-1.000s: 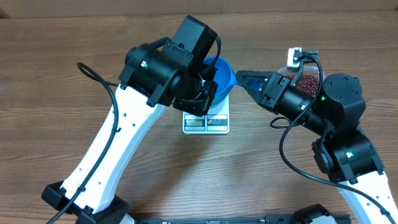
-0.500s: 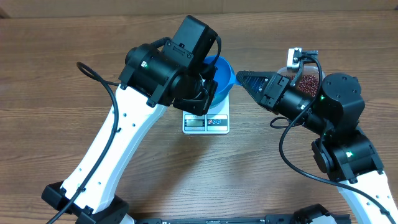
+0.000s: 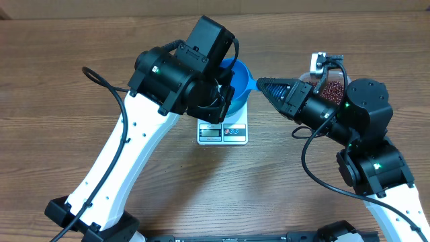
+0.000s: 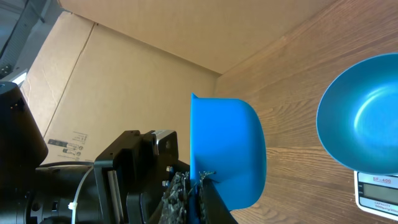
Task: Scoop item into bowl and weigh 150g on scale
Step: 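Close the right gripper on the scoop handle, then open the left gripper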
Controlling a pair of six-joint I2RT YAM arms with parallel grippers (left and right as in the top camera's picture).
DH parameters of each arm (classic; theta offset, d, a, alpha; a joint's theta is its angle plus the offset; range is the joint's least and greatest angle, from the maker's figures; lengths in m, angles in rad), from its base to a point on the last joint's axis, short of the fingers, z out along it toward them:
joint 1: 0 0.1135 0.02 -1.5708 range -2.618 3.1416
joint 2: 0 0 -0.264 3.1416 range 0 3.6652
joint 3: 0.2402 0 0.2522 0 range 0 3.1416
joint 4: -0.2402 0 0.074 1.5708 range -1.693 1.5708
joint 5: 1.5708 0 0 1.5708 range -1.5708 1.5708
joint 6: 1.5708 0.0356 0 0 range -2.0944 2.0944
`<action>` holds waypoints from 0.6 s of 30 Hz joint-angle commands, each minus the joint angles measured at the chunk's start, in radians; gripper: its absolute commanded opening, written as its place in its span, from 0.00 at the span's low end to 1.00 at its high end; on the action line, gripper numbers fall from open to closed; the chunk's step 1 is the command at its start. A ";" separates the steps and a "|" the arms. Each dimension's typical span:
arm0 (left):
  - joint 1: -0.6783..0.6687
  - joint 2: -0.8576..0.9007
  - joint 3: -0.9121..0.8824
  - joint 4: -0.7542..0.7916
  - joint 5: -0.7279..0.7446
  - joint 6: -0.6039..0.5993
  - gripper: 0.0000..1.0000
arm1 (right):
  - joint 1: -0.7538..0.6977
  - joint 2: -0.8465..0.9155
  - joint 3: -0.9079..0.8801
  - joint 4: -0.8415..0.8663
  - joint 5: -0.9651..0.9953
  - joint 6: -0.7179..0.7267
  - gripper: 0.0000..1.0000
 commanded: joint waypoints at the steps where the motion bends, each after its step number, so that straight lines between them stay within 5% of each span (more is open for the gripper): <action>1: -0.003 0.006 0.006 0.001 -0.032 -0.013 0.04 | 0.007 -0.005 0.018 0.011 -0.013 -0.004 0.04; 6: -0.003 0.005 0.007 0.001 -0.032 -0.013 0.04 | 0.007 -0.005 0.018 0.011 -0.005 -0.003 0.04; 12: -0.003 0.005 0.006 0.001 -0.032 -0.013 0.04 | 0.007 -0.004 0.018 0.011 0.012 -0.004 0.23; 18: -0.003 0.005 0.006 0.000 -0.040 -0.013 0.04 | 0.007 -0.005 0.018 0.006 0.020 -0.008 0.24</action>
